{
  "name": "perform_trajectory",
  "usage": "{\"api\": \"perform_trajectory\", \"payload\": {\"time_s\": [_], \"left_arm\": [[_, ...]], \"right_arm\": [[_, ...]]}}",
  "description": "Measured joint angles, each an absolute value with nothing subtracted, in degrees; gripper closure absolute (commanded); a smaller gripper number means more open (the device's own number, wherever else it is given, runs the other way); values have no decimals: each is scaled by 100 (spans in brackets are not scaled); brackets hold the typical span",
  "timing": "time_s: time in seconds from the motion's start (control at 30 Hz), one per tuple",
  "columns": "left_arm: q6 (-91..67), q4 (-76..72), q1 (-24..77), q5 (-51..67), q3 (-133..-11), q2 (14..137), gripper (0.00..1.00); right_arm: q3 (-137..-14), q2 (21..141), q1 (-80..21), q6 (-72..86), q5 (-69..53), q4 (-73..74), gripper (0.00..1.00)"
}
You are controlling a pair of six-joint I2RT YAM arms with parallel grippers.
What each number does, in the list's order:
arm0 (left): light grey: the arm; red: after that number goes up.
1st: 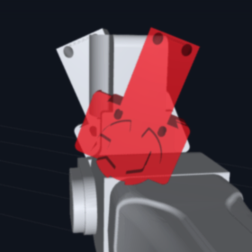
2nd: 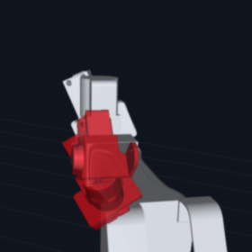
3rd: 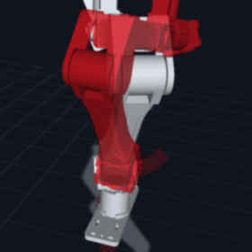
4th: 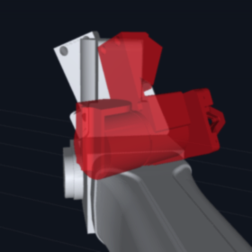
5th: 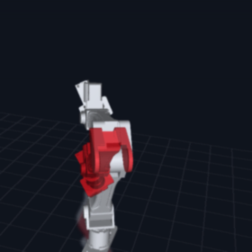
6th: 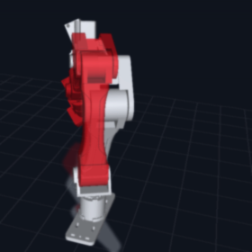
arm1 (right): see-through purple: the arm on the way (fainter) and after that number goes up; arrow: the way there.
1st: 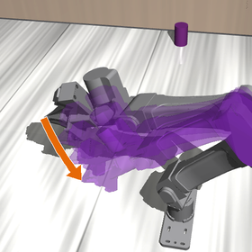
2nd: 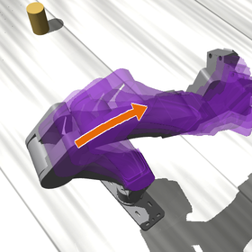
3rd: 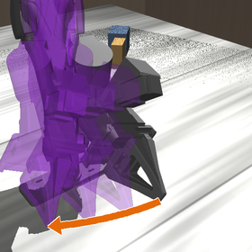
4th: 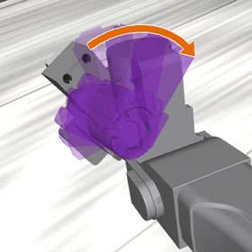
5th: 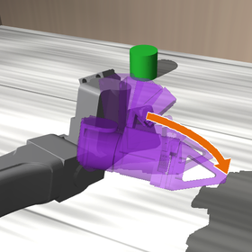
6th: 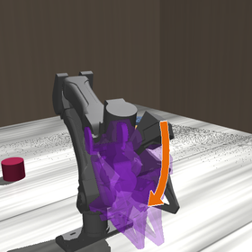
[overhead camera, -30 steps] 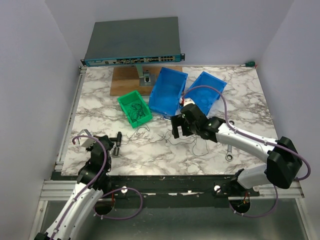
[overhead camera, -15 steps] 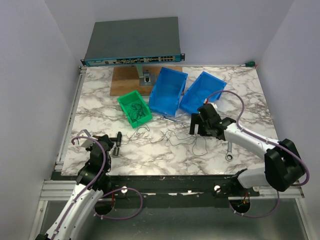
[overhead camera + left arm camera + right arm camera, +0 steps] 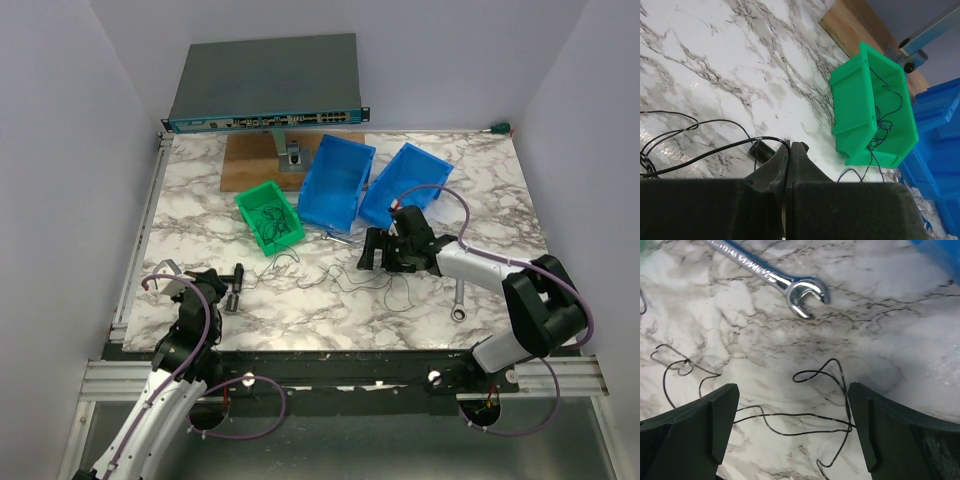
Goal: Untangle the cables
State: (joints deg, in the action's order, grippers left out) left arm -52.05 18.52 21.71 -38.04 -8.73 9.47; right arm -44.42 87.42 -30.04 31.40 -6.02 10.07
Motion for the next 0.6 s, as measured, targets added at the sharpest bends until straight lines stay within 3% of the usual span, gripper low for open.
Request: {"api": "perform_trajectory", "payload": {"time_s": [0.27,0.6], "left_arm": [[-5205,1850,2171,-3804,-867,950,100],[-5207,1850,2171,-3804,-864,967,100]], "right_arm": [[-4193,8580,-3006,2838,-1328,781,0],[-4224,8479,-3789,2541,-864,1140,0]]}}
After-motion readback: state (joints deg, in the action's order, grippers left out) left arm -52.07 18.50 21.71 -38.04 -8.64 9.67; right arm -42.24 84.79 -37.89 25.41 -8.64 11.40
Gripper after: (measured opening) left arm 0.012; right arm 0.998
